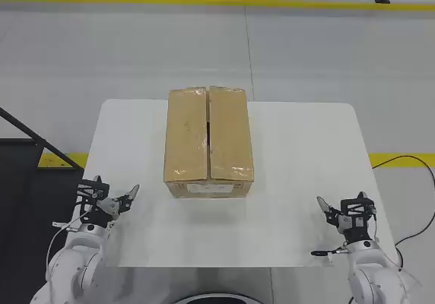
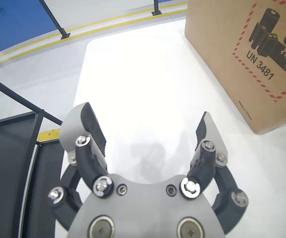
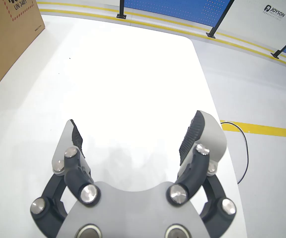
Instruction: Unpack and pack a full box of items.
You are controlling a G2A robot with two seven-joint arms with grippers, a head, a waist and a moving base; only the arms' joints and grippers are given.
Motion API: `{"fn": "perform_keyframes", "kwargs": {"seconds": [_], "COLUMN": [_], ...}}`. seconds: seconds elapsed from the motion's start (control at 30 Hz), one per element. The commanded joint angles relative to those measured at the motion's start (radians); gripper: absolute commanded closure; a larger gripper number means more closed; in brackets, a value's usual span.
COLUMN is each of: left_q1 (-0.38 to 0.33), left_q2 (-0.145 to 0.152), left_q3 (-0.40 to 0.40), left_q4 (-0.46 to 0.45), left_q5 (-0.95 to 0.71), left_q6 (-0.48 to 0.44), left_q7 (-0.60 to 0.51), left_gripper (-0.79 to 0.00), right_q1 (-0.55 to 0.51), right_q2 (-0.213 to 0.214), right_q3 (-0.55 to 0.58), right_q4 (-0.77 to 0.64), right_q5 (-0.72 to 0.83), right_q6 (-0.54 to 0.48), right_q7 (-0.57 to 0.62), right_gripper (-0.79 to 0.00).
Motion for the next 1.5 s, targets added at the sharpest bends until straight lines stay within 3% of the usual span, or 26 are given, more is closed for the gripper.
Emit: {"fn": "perform_keyframes", "kwargs": {"seconds": [0.0,0.3,0.6,0.97,1.3,1.47], "left_q1": [0.0,0.0,0.021,-0.041,-0.042,-0.074], "left_q2": [0.0,0.0,-0.008,-0.02,-0.02,-0.026], "left_q3": [0.0,0.0,-0.013,-0.038,-0.037,0.002], "left_q4": [0.0,0.0,-0.061,-0.013,-0.012,-0.008], "left_q5": [0.0,0.0,-0.076,-0.247,-0.247,-0.239], "left_q6": [0.0,0.0,-0.007,-0.02,-0.02,-0.011], "left_q7": [0.0,0.0,0.098,0.141,0.14,0.121], "left_gripper": [-0.785,-0.784,-0.785,-0.785,-0.785,-0.785], "right_q1": [0.0,0.0,-0.001,0.008,0.008,0.008], "right_q2": [0.0,0.0,0.003,0.006,0.006,0.006], "right_q3": [0.0,0.0,0.006,0.0,0.0,0.0], "right_q4": [0.0,0.0,-0.072,-0.245,-0.245,-0.245], "right_q5": [0.0,0.0,-0.071,-0.119,-0.119,-0.119], "right_q6": [0.0,0.0,-0.06,-0.153,-0.153,-0.153], "right_q7": [0.0,0.0,-0.039,-0.026,-0.026,-0.026], "right_gripper": [-0.785,-0.784,-0.785,-0.785,-0.785,-0.785]}}
